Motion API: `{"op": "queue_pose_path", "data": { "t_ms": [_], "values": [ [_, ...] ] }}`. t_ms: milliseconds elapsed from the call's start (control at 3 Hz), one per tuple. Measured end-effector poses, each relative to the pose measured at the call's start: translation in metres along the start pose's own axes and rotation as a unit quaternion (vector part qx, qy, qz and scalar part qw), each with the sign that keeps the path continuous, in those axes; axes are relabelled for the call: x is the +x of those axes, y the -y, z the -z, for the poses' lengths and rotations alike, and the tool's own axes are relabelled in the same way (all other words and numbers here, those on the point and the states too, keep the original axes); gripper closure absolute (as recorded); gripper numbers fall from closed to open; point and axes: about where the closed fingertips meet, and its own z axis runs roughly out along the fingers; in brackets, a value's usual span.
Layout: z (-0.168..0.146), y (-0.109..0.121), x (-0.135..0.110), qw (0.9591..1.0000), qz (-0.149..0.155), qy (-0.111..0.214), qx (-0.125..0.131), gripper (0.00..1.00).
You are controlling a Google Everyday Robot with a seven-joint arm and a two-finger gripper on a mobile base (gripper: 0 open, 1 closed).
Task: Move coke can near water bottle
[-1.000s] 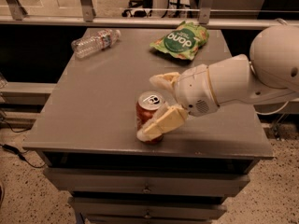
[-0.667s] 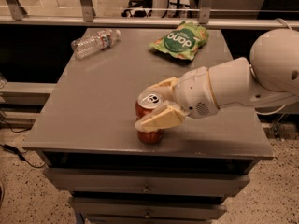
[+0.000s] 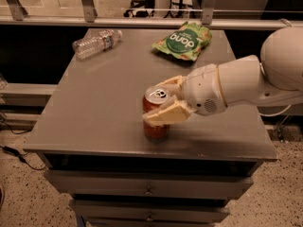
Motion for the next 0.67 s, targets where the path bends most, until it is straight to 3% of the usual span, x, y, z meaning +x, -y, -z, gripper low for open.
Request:
{"op": "queue_pose_path", "data": {
  "t_ms": [333, 667],
  "values": [
    [0.022, 0.033, -0.007, 0.9993, 0.019, 0.006, 0.033, 1.0],
    [0.04, 0.054, -0.026, 0.9974, 0.038, 0.015, 0.059, 1.0]
  ]
}}
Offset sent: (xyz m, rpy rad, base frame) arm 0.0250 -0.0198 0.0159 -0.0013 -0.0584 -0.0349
